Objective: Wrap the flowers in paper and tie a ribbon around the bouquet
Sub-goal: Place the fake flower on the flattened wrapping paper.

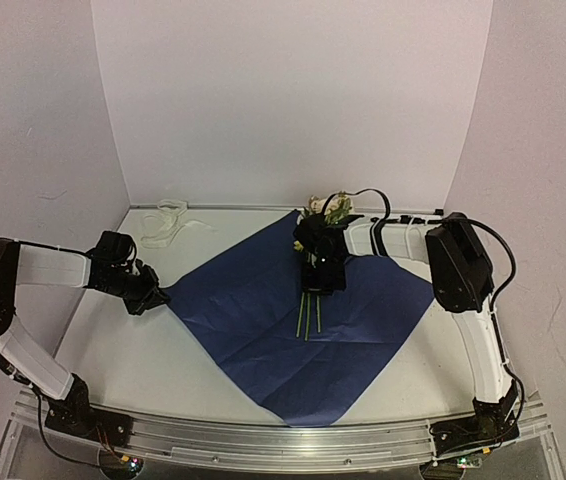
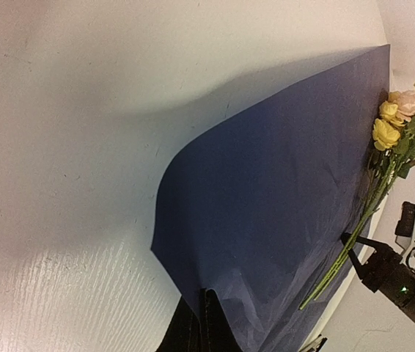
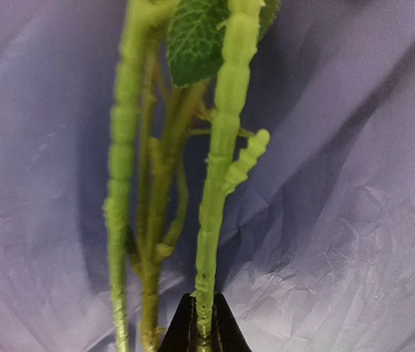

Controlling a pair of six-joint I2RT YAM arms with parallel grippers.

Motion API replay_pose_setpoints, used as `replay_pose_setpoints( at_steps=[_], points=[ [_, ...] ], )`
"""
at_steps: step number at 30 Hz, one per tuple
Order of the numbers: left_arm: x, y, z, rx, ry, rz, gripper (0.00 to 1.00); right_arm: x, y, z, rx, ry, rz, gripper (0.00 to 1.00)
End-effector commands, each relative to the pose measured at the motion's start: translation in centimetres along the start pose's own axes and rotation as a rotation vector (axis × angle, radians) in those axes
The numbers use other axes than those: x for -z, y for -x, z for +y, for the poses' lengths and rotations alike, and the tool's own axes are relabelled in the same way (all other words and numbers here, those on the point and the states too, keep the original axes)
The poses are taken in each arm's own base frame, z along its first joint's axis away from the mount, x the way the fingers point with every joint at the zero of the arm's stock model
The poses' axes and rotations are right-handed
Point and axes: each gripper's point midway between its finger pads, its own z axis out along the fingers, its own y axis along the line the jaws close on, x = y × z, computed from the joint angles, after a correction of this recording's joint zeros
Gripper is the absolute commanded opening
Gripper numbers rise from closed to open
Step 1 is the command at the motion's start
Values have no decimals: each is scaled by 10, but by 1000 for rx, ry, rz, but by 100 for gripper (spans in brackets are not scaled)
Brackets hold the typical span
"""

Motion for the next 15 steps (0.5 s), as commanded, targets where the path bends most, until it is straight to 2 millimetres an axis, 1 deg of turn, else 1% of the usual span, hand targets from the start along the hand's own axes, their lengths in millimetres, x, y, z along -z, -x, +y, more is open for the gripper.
replay_pose_setpoints(
  at_steps=[1, 3, 7, 8, 12, 15],
  points=[
    [7, 3, -9, -33, -29, -10, 0, 13, 0, 3, -37, 28, -8, 1],
    [7, 4, -9, -33, -28, -13, 0, 15, -2, 1, -46, 25, -5, 4],
    [8, 4, -8, -32, -29, -17, 0, 25, -5, -3, -60, 28, -12, 17],
    [8, 5, -9, -34, -31, -16, 0, 28, -5, -3, -61, 33, -13, 19],
    [7, 5, -8, -32, -29, -14, 0, 43, -6, -2, -71, 54, -21, 34],
    [6, 4, -6, -31, -26, -13, 0, 58, -8, -4, -84, 74, -28, 42]
  ],
)
